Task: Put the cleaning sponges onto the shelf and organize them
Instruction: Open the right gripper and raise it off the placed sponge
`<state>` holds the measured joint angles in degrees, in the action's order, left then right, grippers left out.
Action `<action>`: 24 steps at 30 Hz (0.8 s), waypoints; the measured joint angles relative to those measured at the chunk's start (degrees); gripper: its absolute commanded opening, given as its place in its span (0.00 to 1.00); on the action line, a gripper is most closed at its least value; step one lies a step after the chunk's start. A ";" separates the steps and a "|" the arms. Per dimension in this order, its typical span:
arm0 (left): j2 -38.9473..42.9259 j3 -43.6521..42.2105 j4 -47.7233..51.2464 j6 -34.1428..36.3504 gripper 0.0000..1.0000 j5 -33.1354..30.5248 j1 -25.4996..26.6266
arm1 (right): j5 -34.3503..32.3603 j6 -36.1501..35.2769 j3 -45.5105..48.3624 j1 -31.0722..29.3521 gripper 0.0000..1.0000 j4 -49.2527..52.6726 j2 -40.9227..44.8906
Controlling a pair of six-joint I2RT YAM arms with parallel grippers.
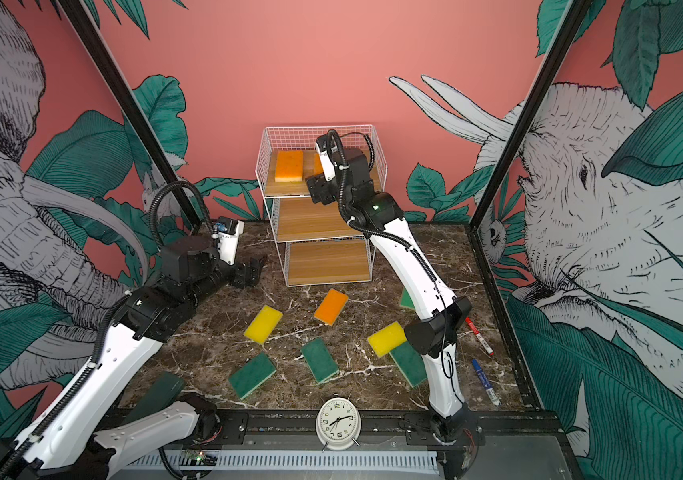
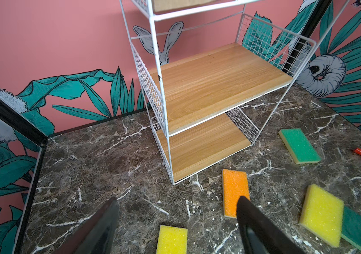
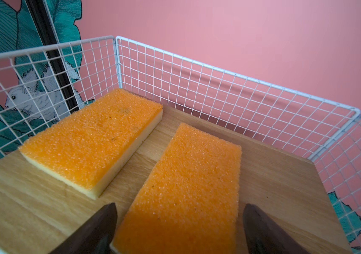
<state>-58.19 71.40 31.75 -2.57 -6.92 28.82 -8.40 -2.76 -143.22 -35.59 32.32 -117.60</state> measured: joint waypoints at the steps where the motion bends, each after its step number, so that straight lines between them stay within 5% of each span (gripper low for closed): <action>1: -0.02 0.00 0.00 0.02 0.85 0.00 -0.02 | 0.02 0.04 0.00 0.04 0.98 0.00 0.00; 12: -0.20 0.00 -0.07 -0.04 0.85 0.04 -0.04 | 0.76 1.05 4.50 0.11 0.99 -1.64 2.75; 24: -0.15 -0.33 -0.17 -0.48 0.86 0.04 -0.04 | 3.48 3.41 18.78 0.09 0.99 -3.89 15.30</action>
<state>-58.35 71.07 31.57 -3.05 -6.87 28.77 -4.93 0.64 -124.44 -35.51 28.42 -102.30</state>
